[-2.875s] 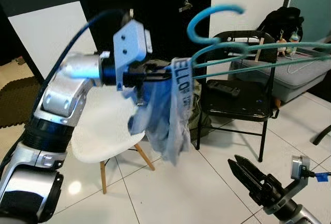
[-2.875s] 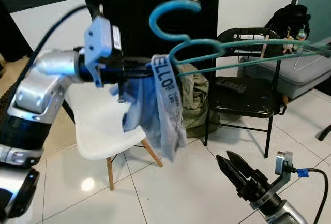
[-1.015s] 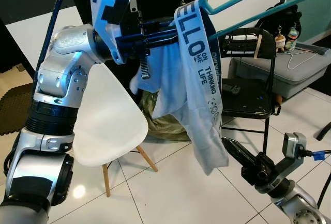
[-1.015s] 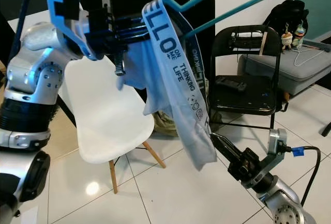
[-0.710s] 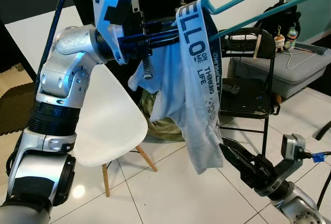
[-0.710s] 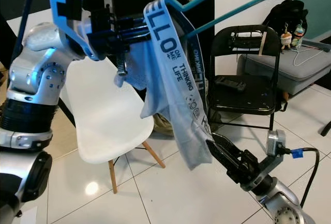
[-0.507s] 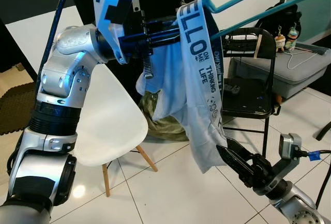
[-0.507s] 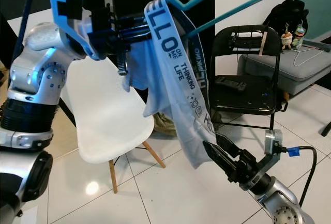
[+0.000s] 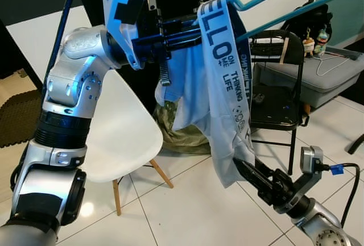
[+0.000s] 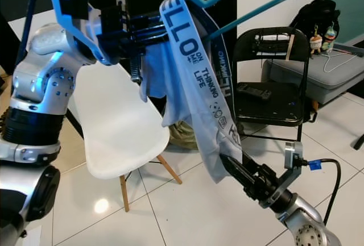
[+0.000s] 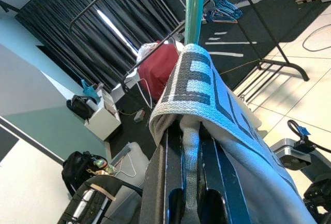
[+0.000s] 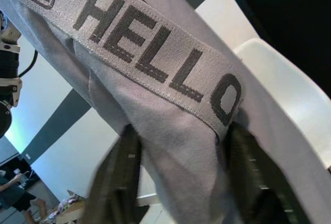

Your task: Hang hanger

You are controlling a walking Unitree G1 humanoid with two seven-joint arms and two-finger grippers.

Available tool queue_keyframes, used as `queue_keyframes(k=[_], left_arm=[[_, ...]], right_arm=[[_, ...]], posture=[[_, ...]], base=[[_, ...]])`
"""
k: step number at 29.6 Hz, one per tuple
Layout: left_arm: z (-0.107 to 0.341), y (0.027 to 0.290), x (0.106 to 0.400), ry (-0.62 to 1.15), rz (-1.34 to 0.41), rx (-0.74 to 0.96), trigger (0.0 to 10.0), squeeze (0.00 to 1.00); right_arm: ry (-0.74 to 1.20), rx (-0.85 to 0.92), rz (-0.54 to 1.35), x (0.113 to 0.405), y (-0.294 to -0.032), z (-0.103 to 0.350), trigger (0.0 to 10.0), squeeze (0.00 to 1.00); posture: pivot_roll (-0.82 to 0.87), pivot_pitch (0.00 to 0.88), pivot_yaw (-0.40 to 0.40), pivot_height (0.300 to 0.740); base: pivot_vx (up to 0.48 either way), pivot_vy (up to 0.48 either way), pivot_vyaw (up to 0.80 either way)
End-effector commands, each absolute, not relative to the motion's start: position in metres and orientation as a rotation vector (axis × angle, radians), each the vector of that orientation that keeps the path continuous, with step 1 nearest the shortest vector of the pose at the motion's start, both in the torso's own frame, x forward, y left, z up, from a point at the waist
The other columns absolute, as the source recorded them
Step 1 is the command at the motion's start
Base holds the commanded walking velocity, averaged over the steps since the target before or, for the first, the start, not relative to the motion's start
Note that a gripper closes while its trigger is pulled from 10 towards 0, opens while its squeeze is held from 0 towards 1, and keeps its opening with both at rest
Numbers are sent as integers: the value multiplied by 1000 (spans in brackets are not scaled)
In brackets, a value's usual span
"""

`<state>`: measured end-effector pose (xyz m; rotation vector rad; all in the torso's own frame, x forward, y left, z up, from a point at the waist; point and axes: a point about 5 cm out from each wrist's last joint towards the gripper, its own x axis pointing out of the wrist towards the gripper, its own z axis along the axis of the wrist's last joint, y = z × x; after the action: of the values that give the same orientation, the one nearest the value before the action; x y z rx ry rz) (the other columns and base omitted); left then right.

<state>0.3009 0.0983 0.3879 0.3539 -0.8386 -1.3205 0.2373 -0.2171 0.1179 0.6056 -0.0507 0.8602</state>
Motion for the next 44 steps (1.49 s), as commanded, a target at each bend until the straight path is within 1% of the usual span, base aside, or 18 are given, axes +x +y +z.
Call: queue_keyframes(k=[1, 8, 17, 18, 20, 21, 23, 24, 25, 26, 27, 29, 33, 35, 37, 41, 42, 44], left_arm=[[392, 101, 297, -867, -1319, 356, 10000, 0], [387, 102, 301, -845, -1291, 360, 10000, 0], [369, 114, 327, -714, -1120, 401, 10000, 0], [354, 119, 338, -633, -1054, 435, 10000, 0], [354, 119, 338, -633, -1054, 435, 10000, 0], [332, 125, 345, -546, -1024, 450, 10000, 0], [332, 125, 345, -546, -1024, 450, 10000, 0], [305, 130, 346, -470, -1034, 445, 10000, 0], [273, 135, 333, -392, -1133, 388, 10000, 0], [273, 135, 333, -392, -1133, 388, 10000, 0], [250, 139, 319, -338, -1222, 304, 10000, 0], [230, 142, 300, -291, -1322, 202, 10000, 0], [223, 148, 293, -268, -1347, 152, 10000, 0], [217, 156, 285, -259, -1355, 64, 10000, 0], [213, 158, 281, -257, -1359, 36, 10000, 0], [200, 151, 279, -239, -1314, 8, 10000, 0], [192, 146, 280, -231, -1265, 4, 10000, 0], [186, 142, 281, -225, -1233, 1, 10000, 0]], right_arm=[[-70, 609, 863, 240, -214, 120, 0, 0], [-91, 603, 845, 240, -221, 124, 0, 0], [-112, 570, 812, 239, -230, 128, 0, 0], [-119, 528, 772, 242, -235, 130, 0, 0], [-119, 528, 772, 242, -235, 130, 0, 0], [-115, 469, 711, 247, -243, 132, 0, 0], [-115, 469, 711, 247, -243, 132, 0, 0], [-100, 391, 620, 254, -252, 134, 0, 0], [-55, 273, 472, 267, -266, 136, 0, 0], [-55, 273, 472, 267, -266, 136, 0, 0], [-10, 160, 360, 277, -277, 137, 0, 0], [43, 30, 241, 287, -289, 138, 0, 0], [68, -28, 196, 291, -293, 137, 0, 0], [81, -70, 128, 296, -298, 137, 0, 0], [88, -102, 100, 298, -301, 137, 0, 0], [91, -146, 86, 301, -301, 137, 0, 0], [66, -147, 95, 304, -297, 140, 0, 0], [47, -144, 100, 307, -295, 143, 0, 0]], posture=[[-13, 0, 130, 740], [-18, 0, 128, 740], [-18, 0, 126, 740], [-18, 0, 126, 740], [-18, 0, 126, 740], [-18, 0, 126, 740], [-18, 0, 126, 740], [-28, 0, 129, 740], [-29, 0, 124, 740], [-29, 0, 124, 740], [-31, 0, 120, 740], [-24, 0, 107, 740], [-11, 0, 96, 740], [-5, 0, 88, 740], [-4, 0, 83, 740], [-1, 0, 73, 740], [-3, 0, 68, 740], [-5, 0, 67, 740]], base=[[0, 0, 0], [0, 0, 0], [0, 0, 0], [0, 0, 0], [0, 0, 0], [0, 0, 0], [0, 0, 0], [0, 0, 0], [0, 0, 0], [0, 0, 0], [0, 0, 0], [0, 0, 0], [0, 0, 0], [0, 0, 0], [0, 0, 0], [0, 0, 0], [0, 0, 0], [0, 0, 0]])
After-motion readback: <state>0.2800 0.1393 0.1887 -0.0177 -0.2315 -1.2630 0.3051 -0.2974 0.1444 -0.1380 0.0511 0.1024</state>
